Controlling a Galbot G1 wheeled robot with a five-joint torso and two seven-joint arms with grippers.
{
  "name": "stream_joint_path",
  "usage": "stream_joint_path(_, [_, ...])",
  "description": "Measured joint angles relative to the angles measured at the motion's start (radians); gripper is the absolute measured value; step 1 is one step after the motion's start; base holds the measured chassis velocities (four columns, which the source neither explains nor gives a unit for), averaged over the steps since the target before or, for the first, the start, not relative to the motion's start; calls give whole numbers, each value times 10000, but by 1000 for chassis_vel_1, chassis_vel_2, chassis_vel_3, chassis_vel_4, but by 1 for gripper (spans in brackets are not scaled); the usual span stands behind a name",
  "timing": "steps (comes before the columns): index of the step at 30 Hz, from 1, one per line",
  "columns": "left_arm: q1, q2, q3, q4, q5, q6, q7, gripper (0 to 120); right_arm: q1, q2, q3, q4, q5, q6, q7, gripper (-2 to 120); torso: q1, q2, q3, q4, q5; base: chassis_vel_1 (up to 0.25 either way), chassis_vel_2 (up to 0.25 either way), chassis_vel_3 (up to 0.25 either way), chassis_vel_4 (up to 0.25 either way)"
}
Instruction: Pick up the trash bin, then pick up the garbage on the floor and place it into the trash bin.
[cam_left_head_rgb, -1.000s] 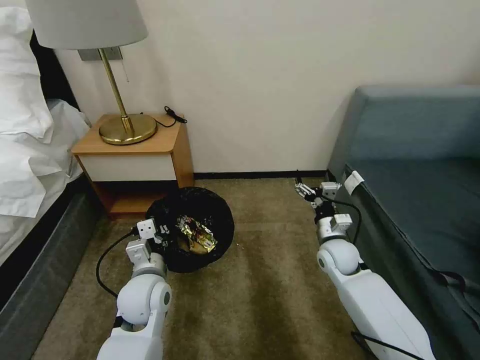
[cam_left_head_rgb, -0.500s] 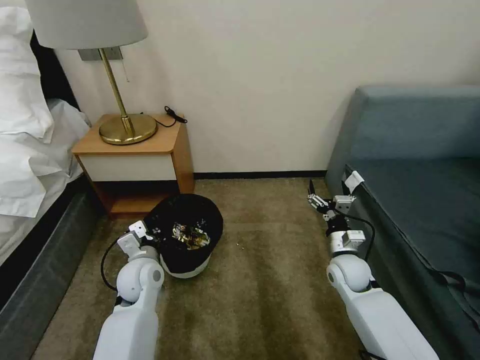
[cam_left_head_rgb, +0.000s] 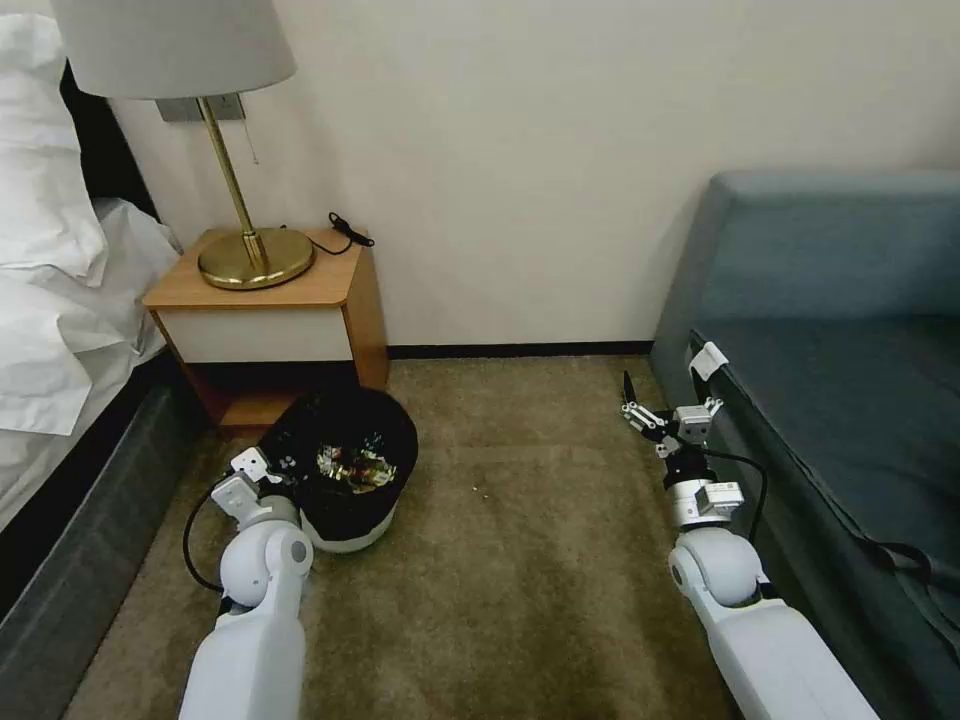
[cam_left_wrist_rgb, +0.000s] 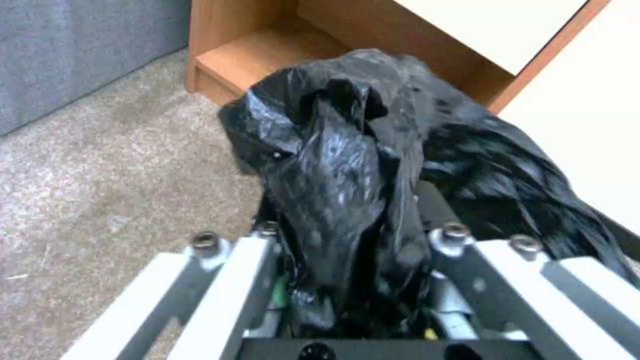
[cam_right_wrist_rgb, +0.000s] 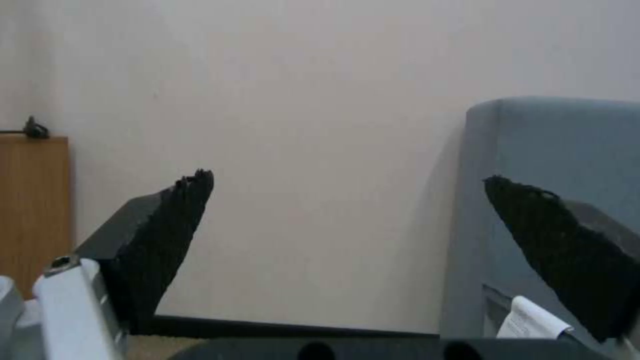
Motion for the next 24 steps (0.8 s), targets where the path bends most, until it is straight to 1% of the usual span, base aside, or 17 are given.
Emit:
stream_joint_path(1, [70,-1,3,-90,30,-9,32,39,-25,14,4,53,-6,2,6,100,0,0,0,0,1,0,0,0,0])
stream_joint_path(2, [70,-1,3,-90,30,-9,32,39,-25,14,4,53,-6,2,6,100,0,0,0,0,1,0,0,0,0])
stream_joint_path(5, [153,7,15,-216,40,-9,67,46,-27,20,7,89,-17,28,16,100,0,0,0,0,-2,0,0,0,0])
stream_joint_path(7, [353,26,30,-652,116,-4,121,62,53,40,6,129,-34,203,21,100,0,0,0,0,-1,0,0,0,0])
stream_joint_path(9, [403,32,42,-774,150,5,135,64,76,41,2,141,-31,220,21,100,0,0,0,0,-1,0,0,0,0])
stream_joint_path(10, [527,46,70,-1101,307,46,180,71,116,45,-8,169,-30,250,20,100,0,0,0,1,-1,0,0,0,0])
stream_joint_path(11, [527,46,70,-1101,307,46,180,71,116,45,-8,169,-30,250,20,100,0,0,0,1,-1,0,0,0,0])
stream_joint_path(12, [616,53,100,-1330,476,61,246,76,133,55,-12,194,-35,266,15,100,0,0,0,0,0,0,0,0,0])
stream_joint_path(13, [616,53,100,-1330,476,61,246,76,133,55,-12,194,-35,266,15,100,0,0,0,0,0,0,0,0,0])
stream_joint_path(14, [795,66,192,-1828,857,102,366,86,159,74,-25,250,-38,291,9,100,0,0,0,0,-1,0,0,0,0])
stream_joint_path(15, [902,69,255,-2176,1088,180,445,90,174,93,-28,277,-38,293,9,100,0,0,0,0,-1,0,0,0,0])
stream_joint_path(16, [902,69,255,-2176,1088,180,445,90,174,93,-28,277,-38,293,9,100,0,0,0,0,-1,0,0,0,0])
stream_joint_path(19, [1143,104,409,-2938,1731,386,592,100,178,133,-20,294,-47,289,20,100,0,0,0,0,1,0,0,0,0])
stream_joint_path(20, [1143,104,409,-2938,1731,386,592,100,178,133,-20,294,-47,289,20,100,0,0,0,0,1,0,0,0,0])
stream_joint_path(22, [1300,106,460,-3348,1823,546,512,100,148,144,5,326,-39,231,45,100,0,0,0,0,0,0,0,0,0])
stream_joint_path(23, [1300,106,460,-3348,1823,546,512,100,148,144,5,326,-39,231,45,100,0,0,0,0,0,0,0,0,0])
stream_joint_path(24, [1414,104,460,-3548,1849,587,456,100,121,147,12,340,-28,208,51,100,0,0,0,0,1,0,0,0,0])
